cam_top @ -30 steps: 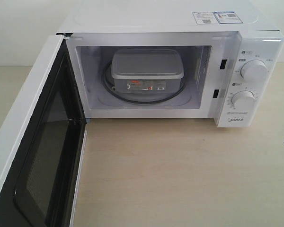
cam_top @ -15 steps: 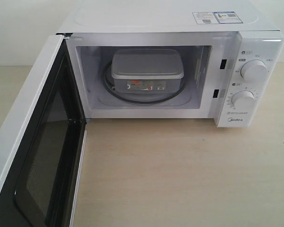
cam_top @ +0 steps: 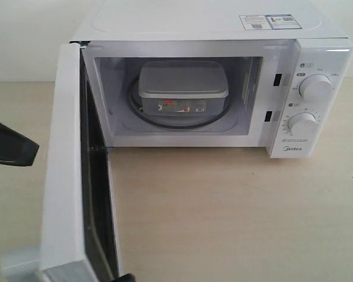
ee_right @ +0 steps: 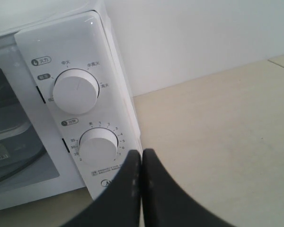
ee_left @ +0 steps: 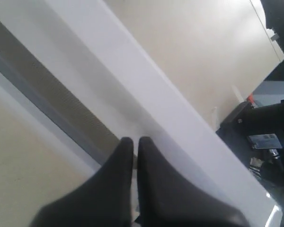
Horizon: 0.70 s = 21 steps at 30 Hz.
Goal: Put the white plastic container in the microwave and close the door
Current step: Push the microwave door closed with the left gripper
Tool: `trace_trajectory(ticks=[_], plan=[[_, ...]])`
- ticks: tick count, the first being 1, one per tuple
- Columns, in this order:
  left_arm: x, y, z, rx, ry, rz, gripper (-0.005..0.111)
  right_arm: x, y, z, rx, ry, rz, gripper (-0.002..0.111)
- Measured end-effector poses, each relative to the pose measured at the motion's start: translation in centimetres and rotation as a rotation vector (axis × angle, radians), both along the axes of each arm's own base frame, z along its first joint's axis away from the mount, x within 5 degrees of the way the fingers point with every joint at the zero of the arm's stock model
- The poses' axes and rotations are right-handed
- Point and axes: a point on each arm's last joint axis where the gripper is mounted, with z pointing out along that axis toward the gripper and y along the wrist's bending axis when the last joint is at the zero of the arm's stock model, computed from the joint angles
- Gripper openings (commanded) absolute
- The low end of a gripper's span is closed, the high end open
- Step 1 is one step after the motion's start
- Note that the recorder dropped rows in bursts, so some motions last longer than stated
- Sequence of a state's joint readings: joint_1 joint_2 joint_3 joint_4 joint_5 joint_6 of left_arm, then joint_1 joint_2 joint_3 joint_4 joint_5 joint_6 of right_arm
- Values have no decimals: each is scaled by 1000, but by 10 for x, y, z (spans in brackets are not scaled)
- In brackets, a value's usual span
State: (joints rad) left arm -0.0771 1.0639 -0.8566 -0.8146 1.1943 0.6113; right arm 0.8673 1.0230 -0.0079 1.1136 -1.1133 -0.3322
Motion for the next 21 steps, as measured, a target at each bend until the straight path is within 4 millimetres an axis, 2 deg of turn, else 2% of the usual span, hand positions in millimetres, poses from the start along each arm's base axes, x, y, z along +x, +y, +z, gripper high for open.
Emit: trace_trajectory(ticks=[10,21], plan=[[18,-25,-17,15,-20,-96,4,0,0,0,-1,-4,-3,0],[42,-56,-29,-53,-121,-70,4,0,-2,3,-5,-31,-20,0]])
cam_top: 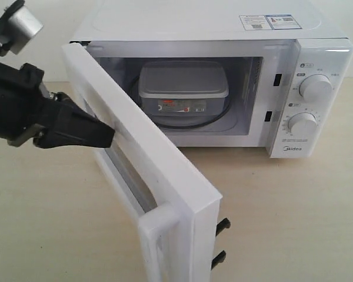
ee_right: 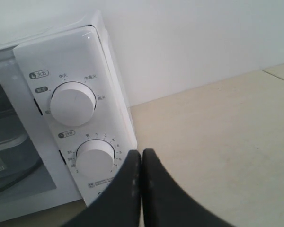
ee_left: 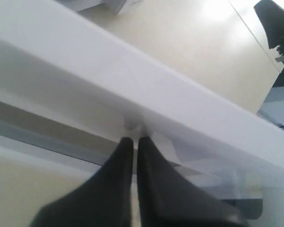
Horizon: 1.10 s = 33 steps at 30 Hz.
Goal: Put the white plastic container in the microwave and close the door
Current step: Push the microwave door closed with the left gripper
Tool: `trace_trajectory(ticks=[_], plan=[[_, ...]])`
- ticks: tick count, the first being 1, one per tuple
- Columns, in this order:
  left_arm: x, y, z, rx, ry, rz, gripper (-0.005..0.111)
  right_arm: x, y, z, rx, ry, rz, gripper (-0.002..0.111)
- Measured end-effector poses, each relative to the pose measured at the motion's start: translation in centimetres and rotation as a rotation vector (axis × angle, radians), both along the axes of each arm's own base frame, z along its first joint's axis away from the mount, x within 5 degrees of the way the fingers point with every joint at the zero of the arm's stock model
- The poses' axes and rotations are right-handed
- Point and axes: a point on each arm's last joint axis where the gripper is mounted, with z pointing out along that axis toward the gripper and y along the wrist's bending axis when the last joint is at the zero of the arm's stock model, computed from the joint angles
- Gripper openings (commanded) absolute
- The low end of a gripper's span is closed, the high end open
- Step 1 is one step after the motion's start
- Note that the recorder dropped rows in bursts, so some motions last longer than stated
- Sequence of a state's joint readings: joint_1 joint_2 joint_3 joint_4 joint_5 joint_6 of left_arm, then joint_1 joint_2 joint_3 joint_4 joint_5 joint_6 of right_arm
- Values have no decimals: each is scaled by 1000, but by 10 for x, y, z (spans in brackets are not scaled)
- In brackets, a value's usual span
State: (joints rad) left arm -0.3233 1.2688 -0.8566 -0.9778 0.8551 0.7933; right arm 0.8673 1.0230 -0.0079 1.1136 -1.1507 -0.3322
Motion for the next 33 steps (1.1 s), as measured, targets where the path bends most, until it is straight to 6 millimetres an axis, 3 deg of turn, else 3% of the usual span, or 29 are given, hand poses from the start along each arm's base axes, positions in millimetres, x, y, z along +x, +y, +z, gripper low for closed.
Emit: trace_trajectory(ticks=[10,17,24,33], plan=[[28,-31,-11,-32,-6,-8,4,0,-1,3,91,-47,-15,0],[49,-48,-6,-32,-48,-14,4,-1,24,13,-22,-148,271,0],[66,-52,-19,8,-93,12,4,-2,28,14,-100,-166,317,0],[76,-48,-18,40,-184,92,4,-6,39,21,-168,-264,437,0]])
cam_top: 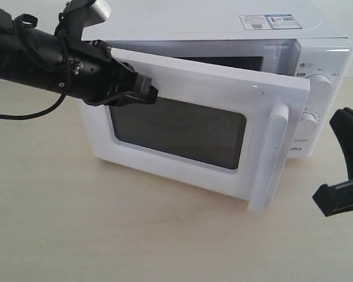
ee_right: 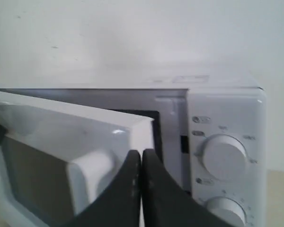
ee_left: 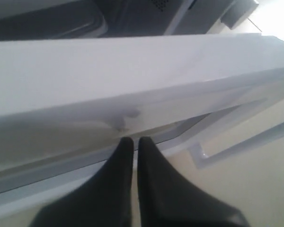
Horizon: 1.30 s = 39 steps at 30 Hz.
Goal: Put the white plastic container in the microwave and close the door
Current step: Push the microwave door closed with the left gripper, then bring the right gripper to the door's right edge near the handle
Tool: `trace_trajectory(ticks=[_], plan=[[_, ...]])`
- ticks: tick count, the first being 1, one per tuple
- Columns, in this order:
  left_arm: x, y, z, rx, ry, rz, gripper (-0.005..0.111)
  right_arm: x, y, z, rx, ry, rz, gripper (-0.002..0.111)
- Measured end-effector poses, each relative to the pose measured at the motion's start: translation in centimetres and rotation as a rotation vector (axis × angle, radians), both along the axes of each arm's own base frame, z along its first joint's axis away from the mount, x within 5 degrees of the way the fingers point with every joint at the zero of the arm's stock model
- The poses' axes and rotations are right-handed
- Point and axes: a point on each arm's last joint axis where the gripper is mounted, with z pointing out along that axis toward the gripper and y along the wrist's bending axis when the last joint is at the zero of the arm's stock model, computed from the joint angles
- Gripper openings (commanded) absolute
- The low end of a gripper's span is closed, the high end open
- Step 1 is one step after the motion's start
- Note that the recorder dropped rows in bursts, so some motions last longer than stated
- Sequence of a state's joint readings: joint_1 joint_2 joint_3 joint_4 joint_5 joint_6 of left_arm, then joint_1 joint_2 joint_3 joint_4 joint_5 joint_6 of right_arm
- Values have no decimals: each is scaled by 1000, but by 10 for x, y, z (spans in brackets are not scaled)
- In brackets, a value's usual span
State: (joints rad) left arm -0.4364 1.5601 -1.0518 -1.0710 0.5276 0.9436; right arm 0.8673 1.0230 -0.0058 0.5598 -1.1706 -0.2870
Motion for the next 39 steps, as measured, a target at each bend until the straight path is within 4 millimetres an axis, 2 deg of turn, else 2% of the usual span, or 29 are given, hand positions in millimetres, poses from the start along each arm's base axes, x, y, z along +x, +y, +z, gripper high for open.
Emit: trace_trajectory(ticks=[6,14,20,24,32,39], plan=[[7,3,2,11,-53,68,4,-3,16,6,-65,-55,142,0],[12,6,3,21,-95,122,4,8,39,25,-91,-14,218,0],[15,6,-2,32,-92,129,4,22,44,36,-108,8,136,0],[18,4,-10,43,-71,128,4,31,52,35,-122,38,118,0],[18,4,-10,43,-71,128,4,52,69,27,-126,110,61,0],[19,4,-10,44,-75,133,4,65,71,32,-72,122,-44,0]])
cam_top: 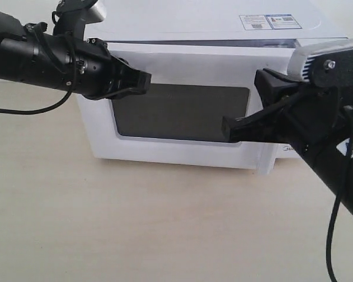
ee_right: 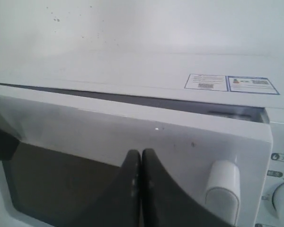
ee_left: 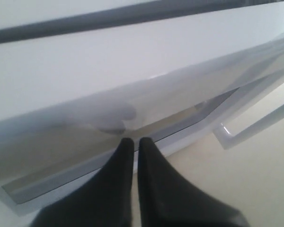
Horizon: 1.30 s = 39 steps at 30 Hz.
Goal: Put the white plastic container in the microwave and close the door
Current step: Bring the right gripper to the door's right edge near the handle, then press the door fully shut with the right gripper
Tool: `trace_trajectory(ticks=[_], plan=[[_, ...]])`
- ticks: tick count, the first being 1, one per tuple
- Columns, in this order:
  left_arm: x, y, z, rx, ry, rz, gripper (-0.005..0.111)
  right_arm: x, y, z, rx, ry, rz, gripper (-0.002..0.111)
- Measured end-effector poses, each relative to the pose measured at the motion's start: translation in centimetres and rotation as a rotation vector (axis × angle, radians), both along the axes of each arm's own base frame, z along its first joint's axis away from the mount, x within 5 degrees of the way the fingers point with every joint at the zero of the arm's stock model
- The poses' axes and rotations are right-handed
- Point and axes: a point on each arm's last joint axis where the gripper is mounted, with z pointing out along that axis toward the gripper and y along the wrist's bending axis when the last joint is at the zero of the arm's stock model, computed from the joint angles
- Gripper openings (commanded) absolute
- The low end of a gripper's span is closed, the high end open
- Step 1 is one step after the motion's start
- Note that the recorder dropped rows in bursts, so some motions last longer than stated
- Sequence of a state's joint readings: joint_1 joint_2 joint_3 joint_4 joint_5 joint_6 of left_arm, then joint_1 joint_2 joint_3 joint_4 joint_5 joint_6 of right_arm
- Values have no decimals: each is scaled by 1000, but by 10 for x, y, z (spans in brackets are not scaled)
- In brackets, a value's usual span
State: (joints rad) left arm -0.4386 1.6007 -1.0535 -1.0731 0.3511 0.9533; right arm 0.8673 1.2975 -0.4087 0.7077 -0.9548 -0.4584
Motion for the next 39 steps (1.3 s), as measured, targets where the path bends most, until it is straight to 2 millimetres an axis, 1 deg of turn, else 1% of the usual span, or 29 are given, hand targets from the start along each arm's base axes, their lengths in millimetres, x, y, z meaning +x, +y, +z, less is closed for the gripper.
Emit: trace_trajectory(ticks=[2,5,8,11,14,17,20,24,28,32,37,39], plan=[[-1,-1,0,-3,7,-8,4,4,1,3,-1,7,-29,0],[-8,-3,1,-12,49,-63,4,12,10,4,-22,31,-31,0],[-19,3,17,25,31,-88,4,22,19,-3,-65,66,-52,0],[-30,11,30,73,16,-92,4,26,23,-7,-78,86,-72,0],[-46,22,49,114,-8,-77,4,28,20,-9,-69,94,-118,0],[-63,32,58,123,-40,-68,4,31,16,-10,-67,97,-149,0],[-83,43,60,120,-65,-59,4,37,11,-10,-64,118,-171,0],[-111,58,56,109,-116,-29,4,40,8,-10,-66,118,-181,0],[-143,76,56,73,-207,9,4,41,8,-10,-76,108,-174,0],[-173,93,55,11,-295,58,4,43,10,-17,-98,114,-179,0],[-210,112,53,-57,-419,87,4,49,17,-21,-111,121,-179,0],[-222,117,52,-77,-459,92,4,53,19,-21,-108,118,-183,0]])
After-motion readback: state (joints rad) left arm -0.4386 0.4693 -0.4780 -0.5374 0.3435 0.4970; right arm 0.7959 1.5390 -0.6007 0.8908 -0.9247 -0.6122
